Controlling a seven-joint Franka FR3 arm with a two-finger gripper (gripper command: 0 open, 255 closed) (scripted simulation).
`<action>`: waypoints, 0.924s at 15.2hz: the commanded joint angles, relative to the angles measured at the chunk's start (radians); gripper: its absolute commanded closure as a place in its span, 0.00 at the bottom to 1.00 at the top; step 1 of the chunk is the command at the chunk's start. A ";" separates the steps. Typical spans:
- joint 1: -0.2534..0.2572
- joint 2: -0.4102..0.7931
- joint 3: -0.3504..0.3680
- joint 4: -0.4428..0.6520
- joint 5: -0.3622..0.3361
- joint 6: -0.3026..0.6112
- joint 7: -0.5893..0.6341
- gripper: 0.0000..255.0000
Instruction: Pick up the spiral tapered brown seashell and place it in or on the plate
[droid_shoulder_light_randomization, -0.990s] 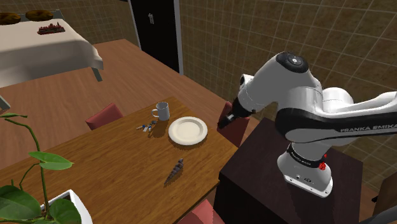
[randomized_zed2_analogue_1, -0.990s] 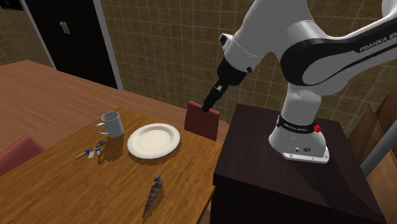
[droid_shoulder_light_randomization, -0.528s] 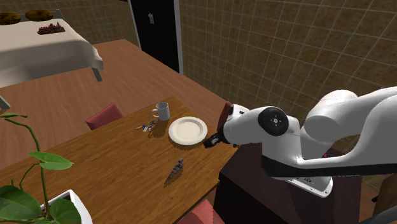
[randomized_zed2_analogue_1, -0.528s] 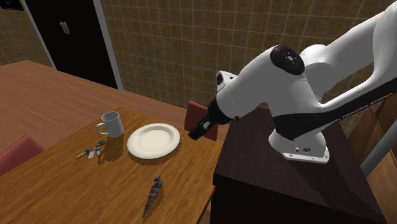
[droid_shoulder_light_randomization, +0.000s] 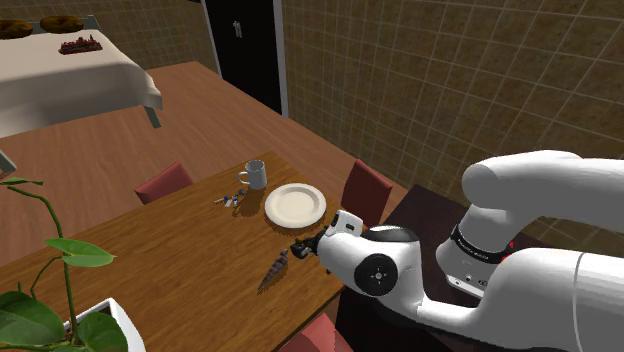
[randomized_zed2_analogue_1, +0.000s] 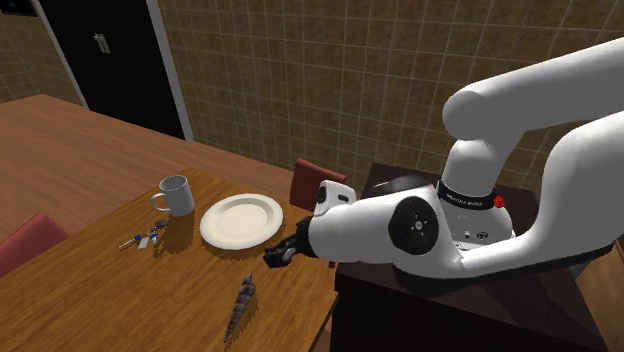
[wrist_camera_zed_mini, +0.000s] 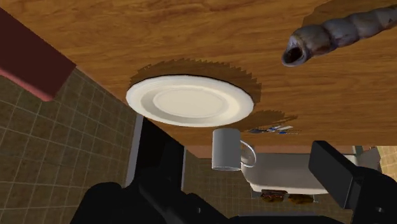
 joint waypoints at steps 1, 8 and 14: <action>-0.065 -0.099 0.074 0.087 0.010 -0.031 0.079 0.00; -0.218 -0.351 0.175 0.326 0.020 -0.111 0.241 0.00; -0.298 -0.378 0.206 0.351 0.030 -0.049 0.229 0.00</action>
